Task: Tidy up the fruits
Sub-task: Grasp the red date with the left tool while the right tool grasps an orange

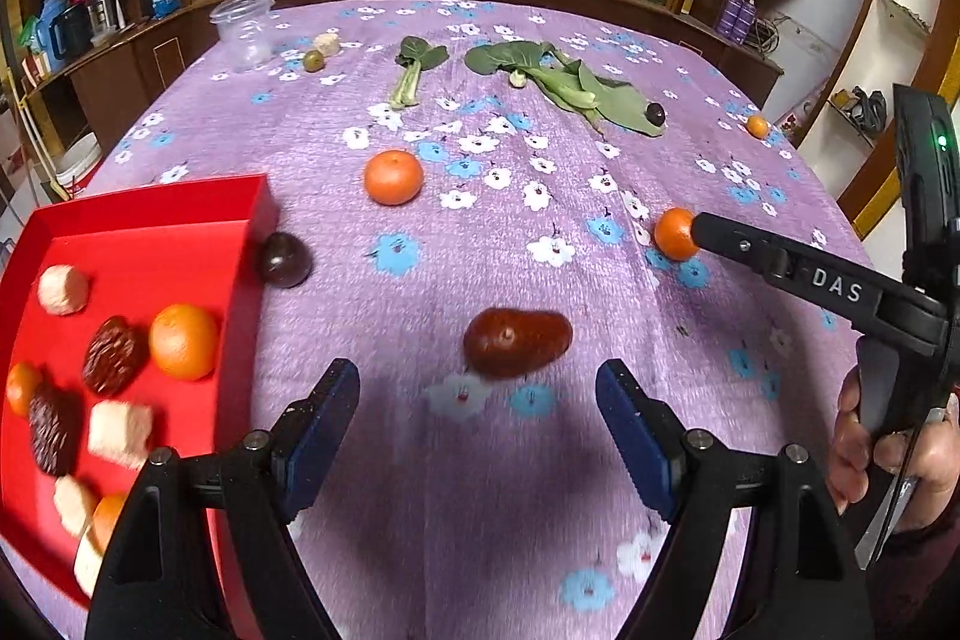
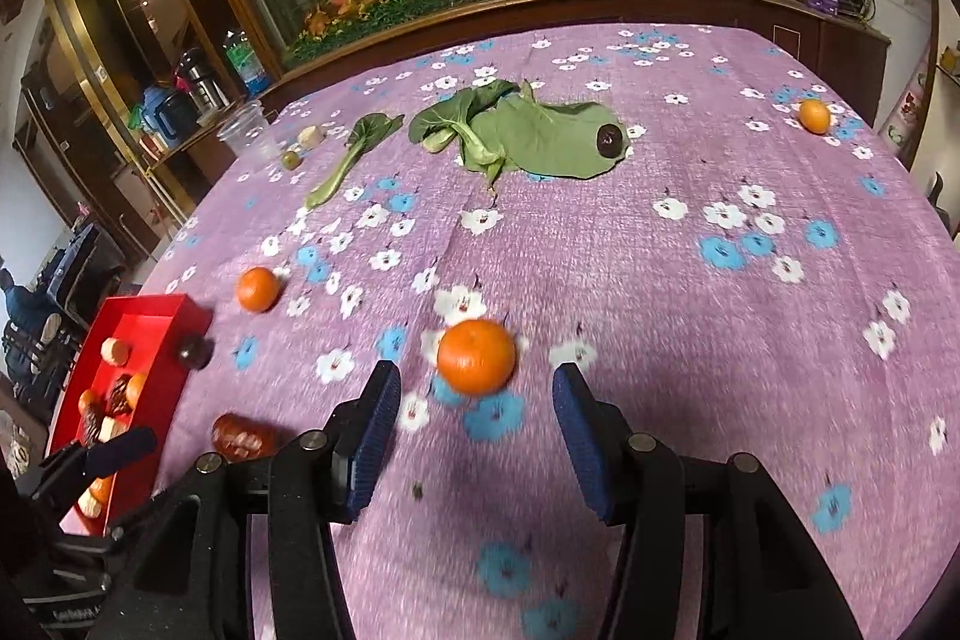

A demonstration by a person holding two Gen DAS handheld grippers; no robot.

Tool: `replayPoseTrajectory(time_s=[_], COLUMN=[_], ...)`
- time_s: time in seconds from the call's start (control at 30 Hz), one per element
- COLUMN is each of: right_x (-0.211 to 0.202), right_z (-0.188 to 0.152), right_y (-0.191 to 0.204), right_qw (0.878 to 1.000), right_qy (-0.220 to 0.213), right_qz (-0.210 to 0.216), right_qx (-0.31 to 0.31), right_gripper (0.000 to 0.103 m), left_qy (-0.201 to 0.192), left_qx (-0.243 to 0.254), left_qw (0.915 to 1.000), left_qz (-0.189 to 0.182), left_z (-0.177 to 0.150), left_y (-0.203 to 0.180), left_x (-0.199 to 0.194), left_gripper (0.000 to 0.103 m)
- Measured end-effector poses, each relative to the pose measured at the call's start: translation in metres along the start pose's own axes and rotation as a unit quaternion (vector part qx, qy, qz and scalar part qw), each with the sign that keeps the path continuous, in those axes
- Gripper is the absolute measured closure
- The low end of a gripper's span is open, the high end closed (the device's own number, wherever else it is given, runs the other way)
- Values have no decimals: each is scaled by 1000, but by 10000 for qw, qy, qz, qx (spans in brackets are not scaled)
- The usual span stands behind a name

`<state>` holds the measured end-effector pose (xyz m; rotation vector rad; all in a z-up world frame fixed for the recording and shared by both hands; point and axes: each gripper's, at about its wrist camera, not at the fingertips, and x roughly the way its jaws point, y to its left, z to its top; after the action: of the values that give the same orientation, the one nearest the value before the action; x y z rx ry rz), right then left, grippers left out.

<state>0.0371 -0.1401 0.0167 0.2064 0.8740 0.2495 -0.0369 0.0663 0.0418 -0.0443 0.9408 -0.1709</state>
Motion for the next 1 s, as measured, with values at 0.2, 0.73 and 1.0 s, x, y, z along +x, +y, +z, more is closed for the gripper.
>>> replayPoseTrajectory(time_s=[0.2, 0.73, 1.0], right_x=[16, 27, 27], right_z=[1, 0, -6], right_y=[-3, 7, 15], right_qw=[9999, 9989, 9976], right_qy=[99, 66, 13], right_qz=[42, -279, -376], right_qx=[58, -377, -586], right_gripper=[46, 47, 68], left_qy=[67, 51, 11], left_qx=[145, 461, 649], left_qw=[9998, 9989, 9978], left_qz=[-81, -9, 159], left_z=[10, 7, 6], left_y=[-5, -15, -22], left_x=[21, 45, 42], left_gripper=[23, 24, 56])
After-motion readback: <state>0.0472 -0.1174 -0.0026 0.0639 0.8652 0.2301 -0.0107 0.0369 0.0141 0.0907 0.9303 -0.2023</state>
